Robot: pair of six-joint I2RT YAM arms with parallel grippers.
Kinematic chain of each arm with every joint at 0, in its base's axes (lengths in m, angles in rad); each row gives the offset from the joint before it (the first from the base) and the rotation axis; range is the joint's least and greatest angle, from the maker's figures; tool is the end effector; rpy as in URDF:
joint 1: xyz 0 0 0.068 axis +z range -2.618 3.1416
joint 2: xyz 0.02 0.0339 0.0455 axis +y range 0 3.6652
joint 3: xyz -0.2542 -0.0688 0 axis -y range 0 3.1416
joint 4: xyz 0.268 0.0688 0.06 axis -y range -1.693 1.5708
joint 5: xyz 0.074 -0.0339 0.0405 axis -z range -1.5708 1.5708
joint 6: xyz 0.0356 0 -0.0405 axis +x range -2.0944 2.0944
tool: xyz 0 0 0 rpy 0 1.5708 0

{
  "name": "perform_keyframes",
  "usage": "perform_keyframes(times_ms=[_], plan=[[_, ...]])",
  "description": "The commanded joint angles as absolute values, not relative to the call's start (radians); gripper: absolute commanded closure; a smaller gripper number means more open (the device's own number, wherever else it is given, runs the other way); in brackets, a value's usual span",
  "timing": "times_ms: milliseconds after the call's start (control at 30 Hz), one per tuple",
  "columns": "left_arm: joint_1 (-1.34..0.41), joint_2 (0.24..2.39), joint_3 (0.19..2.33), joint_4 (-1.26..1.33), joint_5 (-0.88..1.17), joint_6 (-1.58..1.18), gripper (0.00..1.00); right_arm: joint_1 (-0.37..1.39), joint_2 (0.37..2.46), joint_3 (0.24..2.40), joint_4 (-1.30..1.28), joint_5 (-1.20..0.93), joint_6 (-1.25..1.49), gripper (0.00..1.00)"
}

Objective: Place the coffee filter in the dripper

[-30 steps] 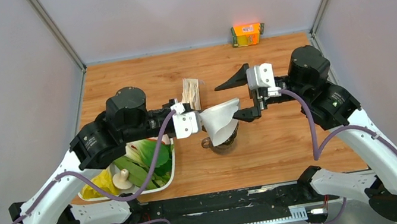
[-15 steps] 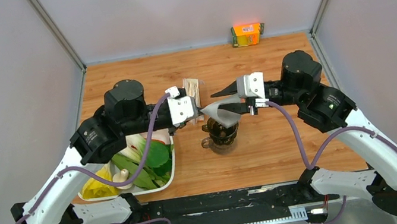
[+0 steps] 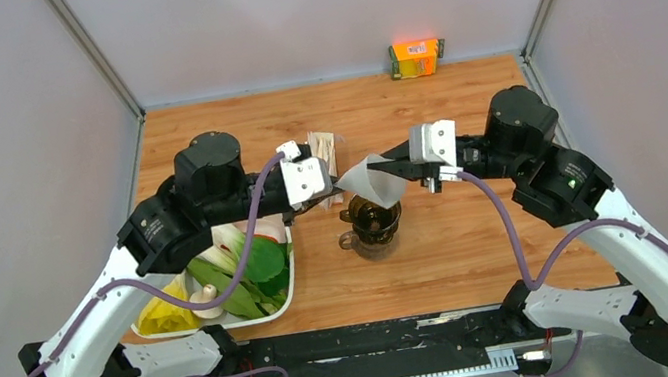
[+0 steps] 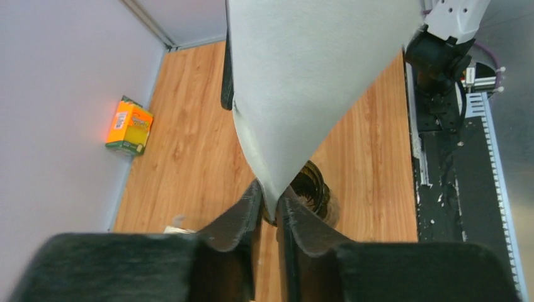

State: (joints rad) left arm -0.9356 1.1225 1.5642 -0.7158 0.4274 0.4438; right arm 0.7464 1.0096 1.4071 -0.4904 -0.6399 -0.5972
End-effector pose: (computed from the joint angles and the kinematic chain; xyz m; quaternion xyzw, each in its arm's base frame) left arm 0.1239 -0.1930 0.4826 0.5944 0.5194 -0.3076 0.5312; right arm 0.1403 0.1587 0.4783 -0.6025 0.4174 0.2795 0.6202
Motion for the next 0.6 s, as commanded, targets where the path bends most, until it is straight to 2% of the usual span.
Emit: perform_keyframes(times_ms=[0,133,233,400,567], plan=[[-0.931,1.137,1.598,-0.725,0.42,0.408,0.67,0.747,0.976,1.412,-0.478,-0.684,-0.601,1.0],[-0.931,1.158,1.622,-0.741,0.501,0.382,0.45,0.747,0.988,1.414,-0.482,-0.712,-0.597,1.0],[-0.932,1.176,1.648,-0.756,0.552,0.366,0.38,0.747,0.998,1.42,-0.493,-0.722,-0.6,1.0],[-0.933,1.201,1.674,-0.757,0.579,0.361,0.37,0.749,1.018,1.431,-0.525,-0.751,-0.608,1.0],[-0.937,1.217,1.672,-0.799,0.598,0.413,0.49,0.748,1.029,1.449,-0.526,-0.775,-0.595,1.0]])
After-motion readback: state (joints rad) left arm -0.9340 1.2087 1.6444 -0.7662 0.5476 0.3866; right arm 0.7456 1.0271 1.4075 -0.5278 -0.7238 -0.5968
